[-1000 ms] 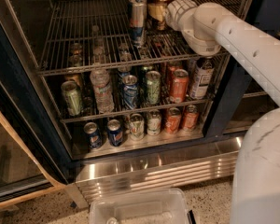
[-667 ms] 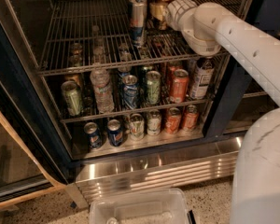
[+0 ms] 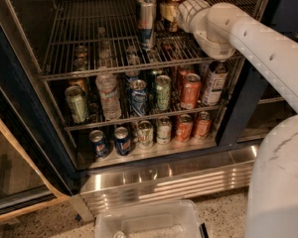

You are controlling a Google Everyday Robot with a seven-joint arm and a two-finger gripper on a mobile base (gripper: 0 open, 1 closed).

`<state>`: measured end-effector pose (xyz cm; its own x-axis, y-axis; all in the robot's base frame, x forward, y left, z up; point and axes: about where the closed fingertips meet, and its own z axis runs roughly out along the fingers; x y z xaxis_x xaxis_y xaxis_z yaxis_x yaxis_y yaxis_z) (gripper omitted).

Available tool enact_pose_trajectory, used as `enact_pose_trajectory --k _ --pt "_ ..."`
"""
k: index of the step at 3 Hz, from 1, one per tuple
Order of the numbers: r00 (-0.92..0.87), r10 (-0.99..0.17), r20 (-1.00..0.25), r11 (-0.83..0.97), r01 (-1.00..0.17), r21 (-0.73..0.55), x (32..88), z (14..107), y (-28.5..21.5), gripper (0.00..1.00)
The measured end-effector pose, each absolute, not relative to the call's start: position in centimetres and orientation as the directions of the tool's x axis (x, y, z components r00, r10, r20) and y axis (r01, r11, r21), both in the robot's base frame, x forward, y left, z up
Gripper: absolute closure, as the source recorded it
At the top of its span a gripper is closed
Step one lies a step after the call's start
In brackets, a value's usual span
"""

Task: Pick orange can from top shelf of fridge

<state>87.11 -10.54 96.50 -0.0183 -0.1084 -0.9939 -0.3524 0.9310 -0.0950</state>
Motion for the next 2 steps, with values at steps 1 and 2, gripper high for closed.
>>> enact_pose_trajectory --k 1,2 --pt "-0.014 -0.118 -0.993 0.928 -0.358 -0.105 86.5 96.6 -10.4 1.00" --pt "-0.005 -0.125 -0.992 0.933 -0.341 -0.116 85.3 97.0 -11.3 1.00"
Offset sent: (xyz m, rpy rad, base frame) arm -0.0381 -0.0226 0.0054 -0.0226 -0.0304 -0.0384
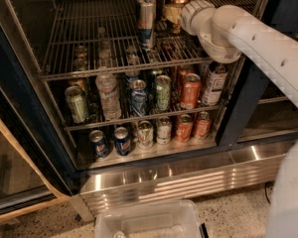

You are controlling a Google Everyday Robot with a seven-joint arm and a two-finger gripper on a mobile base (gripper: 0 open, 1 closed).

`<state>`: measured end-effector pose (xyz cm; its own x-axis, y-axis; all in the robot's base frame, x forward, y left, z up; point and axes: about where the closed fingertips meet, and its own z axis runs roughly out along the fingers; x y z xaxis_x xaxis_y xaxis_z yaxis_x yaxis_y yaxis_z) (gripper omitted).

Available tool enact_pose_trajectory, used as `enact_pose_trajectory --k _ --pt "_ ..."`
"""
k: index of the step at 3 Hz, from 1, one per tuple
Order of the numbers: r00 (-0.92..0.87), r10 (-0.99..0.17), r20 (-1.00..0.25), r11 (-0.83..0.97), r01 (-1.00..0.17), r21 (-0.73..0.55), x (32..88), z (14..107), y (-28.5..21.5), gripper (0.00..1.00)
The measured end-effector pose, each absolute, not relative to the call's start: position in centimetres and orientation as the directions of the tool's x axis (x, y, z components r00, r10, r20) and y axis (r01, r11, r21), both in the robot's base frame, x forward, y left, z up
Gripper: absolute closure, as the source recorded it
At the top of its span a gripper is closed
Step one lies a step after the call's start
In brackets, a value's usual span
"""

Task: Pick orange can from top shelf of fridge

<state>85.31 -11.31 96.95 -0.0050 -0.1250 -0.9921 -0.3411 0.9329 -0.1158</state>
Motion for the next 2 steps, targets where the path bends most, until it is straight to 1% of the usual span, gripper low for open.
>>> enact_pose_trajectory --k 2 --pt "0.013 -0.126 -0.992 0.940 -0.319 -0.124 83.1 97.8 -12.5 1.00"
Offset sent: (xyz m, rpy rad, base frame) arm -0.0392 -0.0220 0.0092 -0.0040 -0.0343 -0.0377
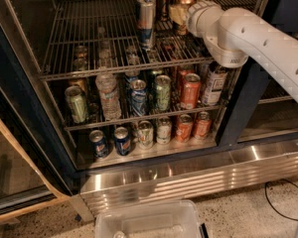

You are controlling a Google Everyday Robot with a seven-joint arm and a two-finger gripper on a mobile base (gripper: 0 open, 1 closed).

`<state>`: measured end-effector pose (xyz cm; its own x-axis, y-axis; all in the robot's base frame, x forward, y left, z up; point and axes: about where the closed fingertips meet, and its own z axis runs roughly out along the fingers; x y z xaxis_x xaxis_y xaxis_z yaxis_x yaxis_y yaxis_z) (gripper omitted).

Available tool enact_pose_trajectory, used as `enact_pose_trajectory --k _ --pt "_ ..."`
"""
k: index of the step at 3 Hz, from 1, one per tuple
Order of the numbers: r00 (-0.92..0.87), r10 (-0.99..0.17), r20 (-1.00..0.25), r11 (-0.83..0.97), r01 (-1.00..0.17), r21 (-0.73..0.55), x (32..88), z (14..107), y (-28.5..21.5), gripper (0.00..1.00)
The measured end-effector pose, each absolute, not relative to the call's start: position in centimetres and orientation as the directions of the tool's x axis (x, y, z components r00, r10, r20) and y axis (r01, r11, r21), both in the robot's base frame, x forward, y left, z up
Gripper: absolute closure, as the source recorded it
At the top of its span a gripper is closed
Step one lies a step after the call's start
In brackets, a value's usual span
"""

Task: Pick orange can from top shelf of fridge

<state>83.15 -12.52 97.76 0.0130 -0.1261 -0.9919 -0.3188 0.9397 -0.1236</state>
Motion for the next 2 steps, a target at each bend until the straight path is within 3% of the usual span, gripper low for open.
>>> enact_pose_trajectory --k 2 --pt "0.053 -0.132 -0.990 0.934 -0.329 -0.142 80.2 99.2 -12.1 1.00"
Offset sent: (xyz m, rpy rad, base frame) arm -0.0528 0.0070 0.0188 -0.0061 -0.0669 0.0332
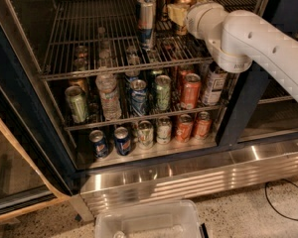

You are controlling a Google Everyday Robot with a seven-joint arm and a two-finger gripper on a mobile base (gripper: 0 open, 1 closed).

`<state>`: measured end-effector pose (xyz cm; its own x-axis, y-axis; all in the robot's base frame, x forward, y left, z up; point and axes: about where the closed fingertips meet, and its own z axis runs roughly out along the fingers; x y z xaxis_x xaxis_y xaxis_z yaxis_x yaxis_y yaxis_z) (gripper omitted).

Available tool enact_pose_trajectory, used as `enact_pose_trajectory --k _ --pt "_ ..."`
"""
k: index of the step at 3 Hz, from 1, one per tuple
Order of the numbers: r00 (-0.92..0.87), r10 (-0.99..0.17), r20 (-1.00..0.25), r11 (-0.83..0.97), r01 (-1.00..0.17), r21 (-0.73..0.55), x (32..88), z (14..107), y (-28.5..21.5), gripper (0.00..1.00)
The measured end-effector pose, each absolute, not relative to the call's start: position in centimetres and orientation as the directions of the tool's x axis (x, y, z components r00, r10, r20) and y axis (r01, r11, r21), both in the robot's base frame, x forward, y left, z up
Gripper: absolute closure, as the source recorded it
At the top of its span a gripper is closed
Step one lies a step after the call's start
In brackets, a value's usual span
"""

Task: Pick orange can from top shelf of fridge

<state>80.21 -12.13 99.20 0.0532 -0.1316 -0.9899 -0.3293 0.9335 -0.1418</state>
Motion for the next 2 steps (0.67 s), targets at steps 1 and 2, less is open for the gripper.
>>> enact_pose_trajectory --k 1,2 --pt "0.067 -0.106 -0.992 0.931 -0.344 -0.122 77.83 99.57 -11.45 1.00" --pt "0.067 -0.106 -0.992 0.931 -0.345 -0.122 77.82 99.57 -11.42 1.00"
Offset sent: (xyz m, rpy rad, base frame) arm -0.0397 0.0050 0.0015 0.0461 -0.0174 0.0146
